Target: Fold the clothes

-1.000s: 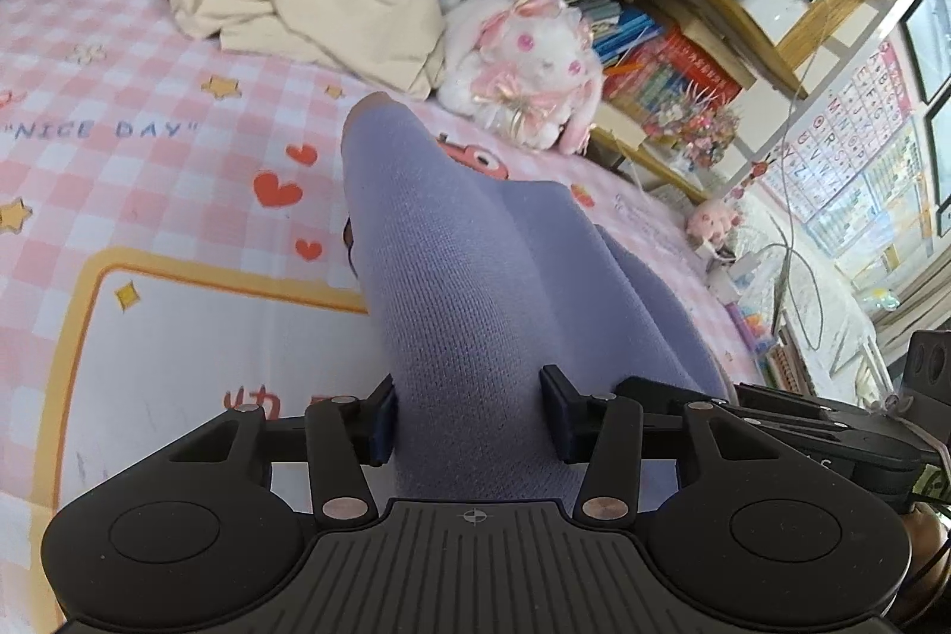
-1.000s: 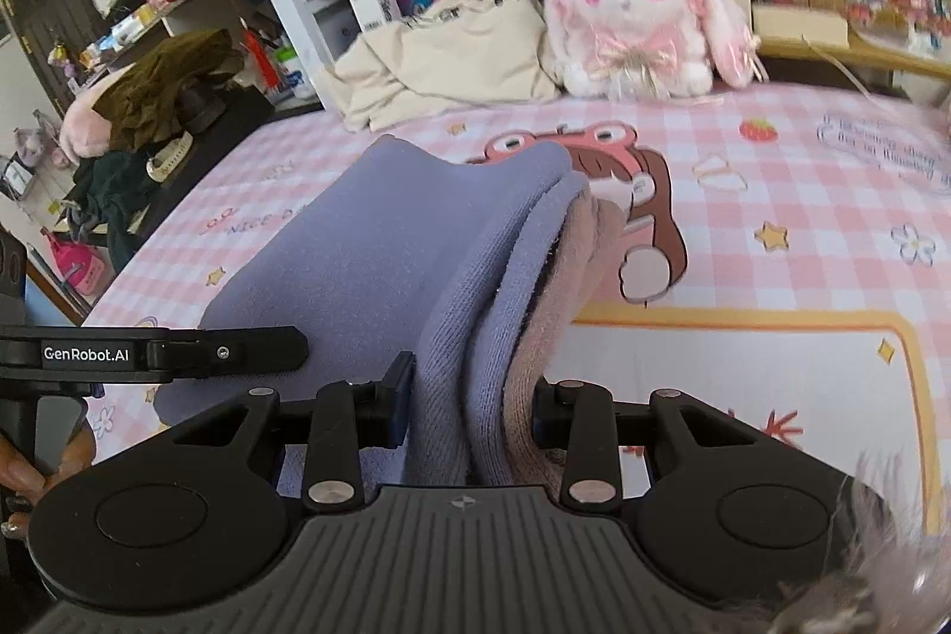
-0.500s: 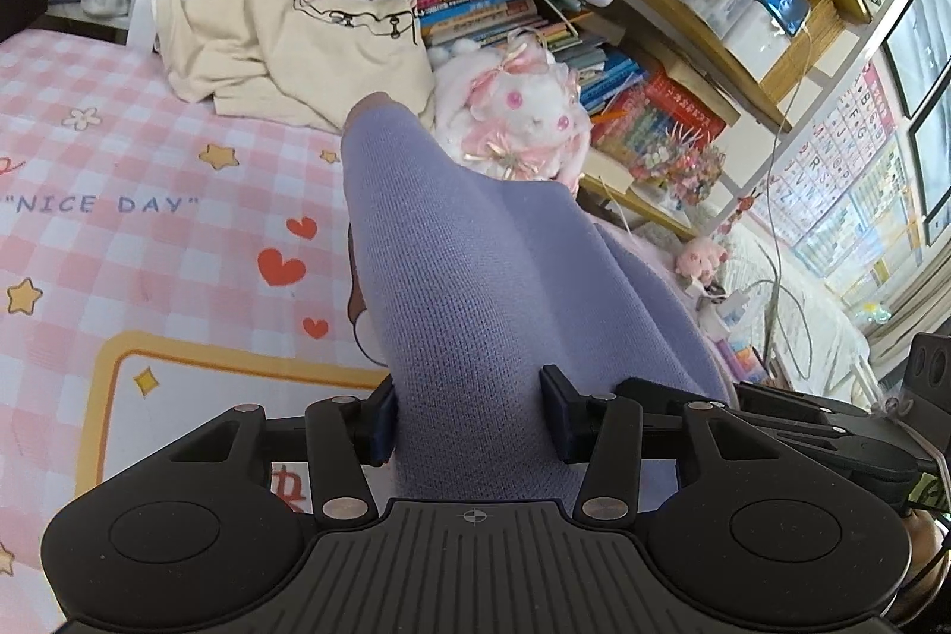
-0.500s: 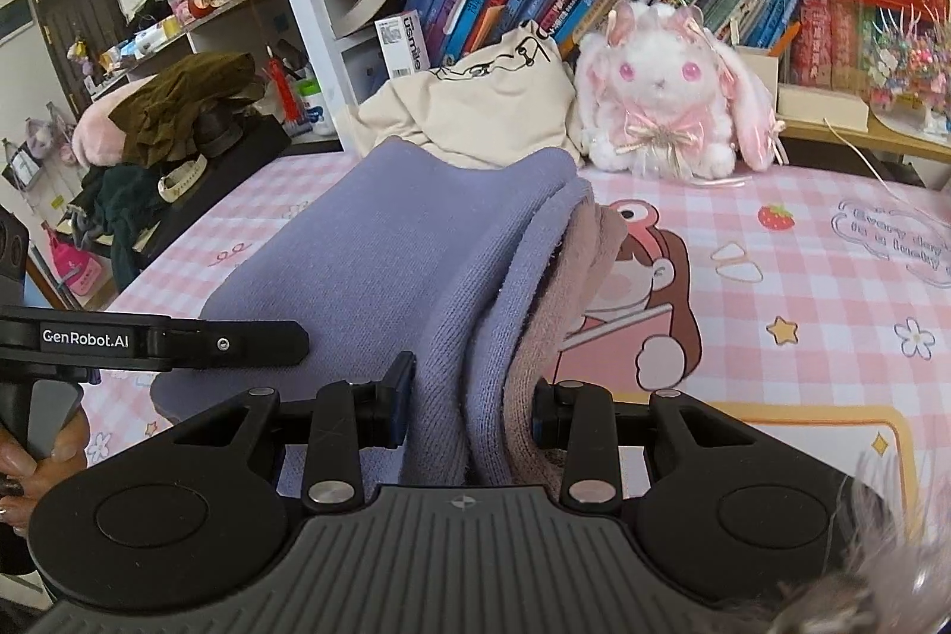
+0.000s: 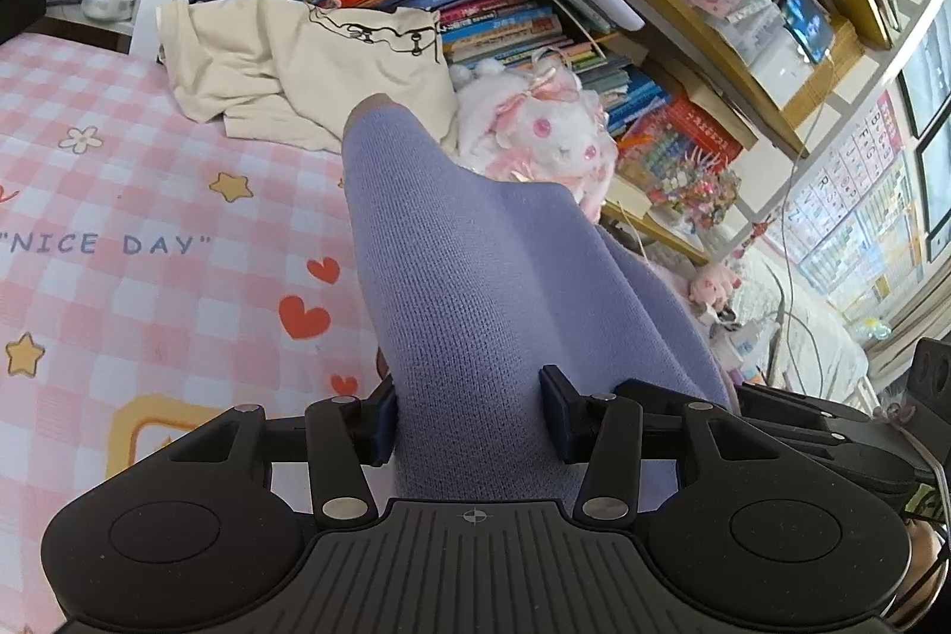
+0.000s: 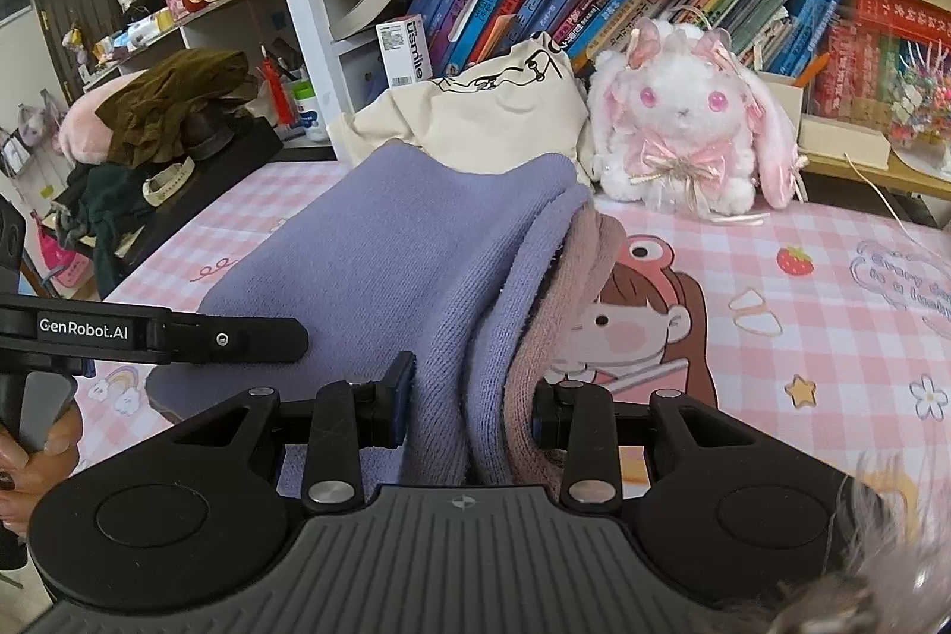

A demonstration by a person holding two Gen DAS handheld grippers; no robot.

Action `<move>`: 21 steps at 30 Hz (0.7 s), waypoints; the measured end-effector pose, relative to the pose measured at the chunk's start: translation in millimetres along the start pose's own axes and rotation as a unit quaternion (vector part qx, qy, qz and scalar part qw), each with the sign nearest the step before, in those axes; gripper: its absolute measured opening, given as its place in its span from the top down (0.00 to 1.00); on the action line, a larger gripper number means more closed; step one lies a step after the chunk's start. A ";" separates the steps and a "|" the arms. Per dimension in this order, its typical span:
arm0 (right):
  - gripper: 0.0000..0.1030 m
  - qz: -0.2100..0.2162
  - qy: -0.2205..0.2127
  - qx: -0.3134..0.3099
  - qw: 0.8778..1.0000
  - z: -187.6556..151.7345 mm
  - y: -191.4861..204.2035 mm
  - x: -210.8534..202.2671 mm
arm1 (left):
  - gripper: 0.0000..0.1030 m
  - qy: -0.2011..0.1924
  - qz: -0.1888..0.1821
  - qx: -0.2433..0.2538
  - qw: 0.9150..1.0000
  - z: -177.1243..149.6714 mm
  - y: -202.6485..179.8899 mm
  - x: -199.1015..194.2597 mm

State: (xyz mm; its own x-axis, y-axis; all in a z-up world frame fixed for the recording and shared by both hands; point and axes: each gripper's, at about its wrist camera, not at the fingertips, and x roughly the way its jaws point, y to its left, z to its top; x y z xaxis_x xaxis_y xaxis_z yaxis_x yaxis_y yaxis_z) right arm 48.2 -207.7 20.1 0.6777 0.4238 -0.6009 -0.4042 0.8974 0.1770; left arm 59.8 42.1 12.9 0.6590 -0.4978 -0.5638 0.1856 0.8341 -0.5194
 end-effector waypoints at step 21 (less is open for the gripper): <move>0.68 -0.018 0.017 0.025 0.999 41.5 -28.7 81.3 | 0.55 0.030 -0.002 -0.010 1.000 54.9 37.0 69.8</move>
State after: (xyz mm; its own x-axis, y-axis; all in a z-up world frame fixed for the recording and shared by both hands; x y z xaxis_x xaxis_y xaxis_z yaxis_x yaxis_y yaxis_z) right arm 140.4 -193.9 -1.4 0.6688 0.3881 -0.6341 -0.3484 0.9171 0.1938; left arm 152.6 51.2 -10.5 0.6138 -0.5153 -0.5981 0.1731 0.8270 -0.5348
